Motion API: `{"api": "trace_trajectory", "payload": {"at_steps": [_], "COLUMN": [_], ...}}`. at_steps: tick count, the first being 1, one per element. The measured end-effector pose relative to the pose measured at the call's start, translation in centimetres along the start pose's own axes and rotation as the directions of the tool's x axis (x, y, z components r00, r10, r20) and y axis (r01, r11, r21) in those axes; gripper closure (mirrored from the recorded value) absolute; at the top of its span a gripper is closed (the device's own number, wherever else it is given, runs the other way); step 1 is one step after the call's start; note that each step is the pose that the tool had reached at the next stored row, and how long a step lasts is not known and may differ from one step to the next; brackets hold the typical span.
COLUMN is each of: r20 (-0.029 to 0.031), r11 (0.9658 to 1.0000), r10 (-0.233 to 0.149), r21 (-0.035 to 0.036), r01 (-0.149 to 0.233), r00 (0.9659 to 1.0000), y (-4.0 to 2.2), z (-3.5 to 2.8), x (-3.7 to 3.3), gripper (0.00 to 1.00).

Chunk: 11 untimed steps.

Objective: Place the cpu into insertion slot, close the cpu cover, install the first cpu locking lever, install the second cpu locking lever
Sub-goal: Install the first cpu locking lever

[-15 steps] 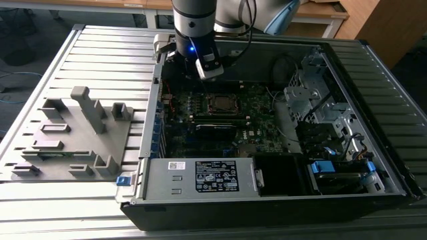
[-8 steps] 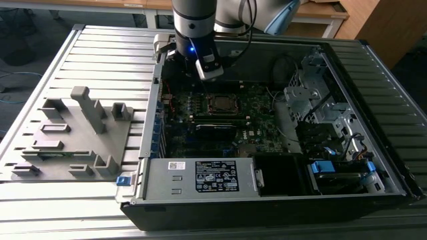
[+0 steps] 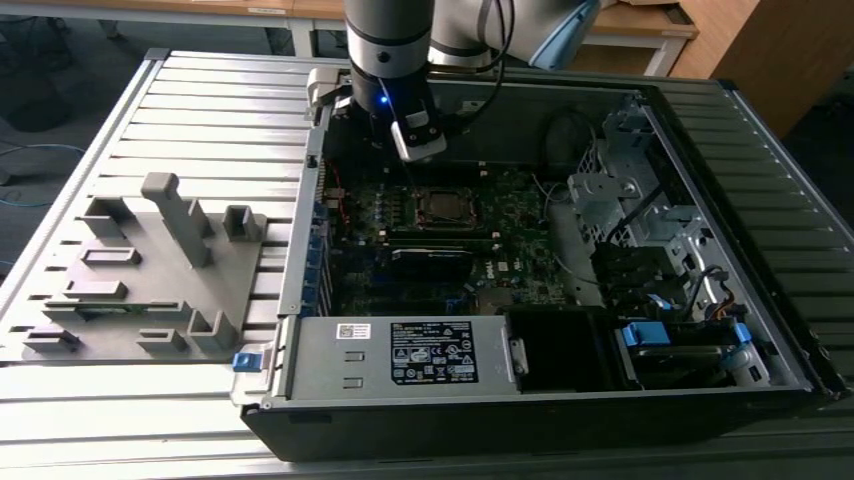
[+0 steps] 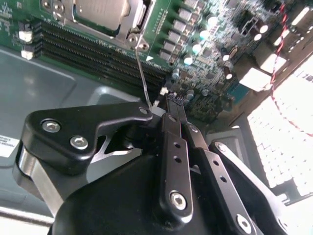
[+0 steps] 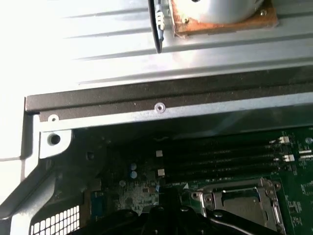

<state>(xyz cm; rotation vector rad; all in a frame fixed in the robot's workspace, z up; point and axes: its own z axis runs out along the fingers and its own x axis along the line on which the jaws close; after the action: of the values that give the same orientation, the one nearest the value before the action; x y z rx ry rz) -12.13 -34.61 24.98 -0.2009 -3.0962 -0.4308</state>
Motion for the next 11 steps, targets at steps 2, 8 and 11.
{"api": "trace_trajectory", "payload": {"at_steps": [2, 8, 11], "r20": [-0.0006, -0.0007, -0.0007], "r11": [1.0, 1.0, 1.0], "r10": [0.0, 0.0, 0.0], "r21": [-0.0043, -0.0051, -0.0051], "r01": [0.0, 0.0, 0.0], "r00": [1.0, 1.0, 1.0], "y": [0.0, 0.01, 0.07], "z": [0.0, 0.0, 0.01], "x": [0.01, -0.13, -0.58], "gripper": [0.89, 0.89, 0.89]}}
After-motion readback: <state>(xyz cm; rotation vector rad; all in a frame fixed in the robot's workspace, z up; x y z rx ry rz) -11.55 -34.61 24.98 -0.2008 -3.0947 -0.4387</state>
